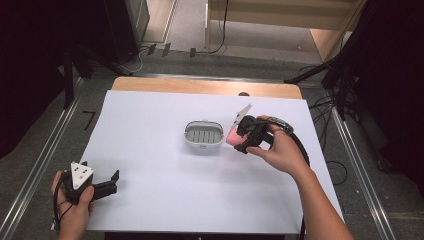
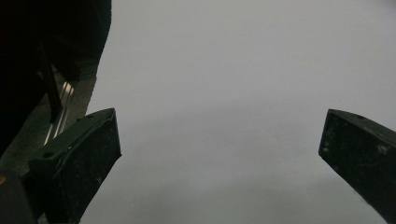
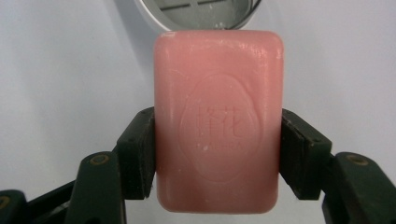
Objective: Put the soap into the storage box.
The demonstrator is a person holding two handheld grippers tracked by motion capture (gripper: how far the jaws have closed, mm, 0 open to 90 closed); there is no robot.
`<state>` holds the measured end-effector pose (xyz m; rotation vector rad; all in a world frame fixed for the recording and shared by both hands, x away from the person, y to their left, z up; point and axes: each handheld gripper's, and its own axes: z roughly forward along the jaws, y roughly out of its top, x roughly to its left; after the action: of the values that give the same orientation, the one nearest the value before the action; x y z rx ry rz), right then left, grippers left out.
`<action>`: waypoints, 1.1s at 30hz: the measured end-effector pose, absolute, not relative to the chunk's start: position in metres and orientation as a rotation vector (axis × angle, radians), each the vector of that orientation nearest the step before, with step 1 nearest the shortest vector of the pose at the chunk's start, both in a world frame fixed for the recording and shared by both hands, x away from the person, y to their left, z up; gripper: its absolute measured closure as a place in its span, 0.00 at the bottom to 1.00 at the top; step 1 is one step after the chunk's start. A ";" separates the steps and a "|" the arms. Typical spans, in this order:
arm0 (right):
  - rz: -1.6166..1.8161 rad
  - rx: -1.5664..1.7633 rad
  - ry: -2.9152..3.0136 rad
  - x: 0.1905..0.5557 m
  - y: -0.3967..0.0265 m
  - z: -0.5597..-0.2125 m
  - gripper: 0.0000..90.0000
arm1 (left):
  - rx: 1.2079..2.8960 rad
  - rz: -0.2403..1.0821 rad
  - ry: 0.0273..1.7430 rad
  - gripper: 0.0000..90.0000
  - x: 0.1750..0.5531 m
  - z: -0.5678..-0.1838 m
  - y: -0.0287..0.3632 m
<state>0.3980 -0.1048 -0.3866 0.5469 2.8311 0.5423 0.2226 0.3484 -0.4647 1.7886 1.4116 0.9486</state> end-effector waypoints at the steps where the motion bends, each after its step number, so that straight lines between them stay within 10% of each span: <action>1: 0.551 0.545 2.831 0.398 -0.103 -0.385 0.43 | 1.790 0.948 1.413 0.00 0.223 -0.465 0.348; 33: 0.597 0.386 2.885 0.414 -0.050 -0.368 0.43 | 1.789 0.947 1.411 0.00 0.222 -0.465 0.348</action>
<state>0.4138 -0.0500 -0.3684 0.3859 2.8852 0.5968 0.2224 0.3484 -0.4645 1.7894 1.4108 0.9475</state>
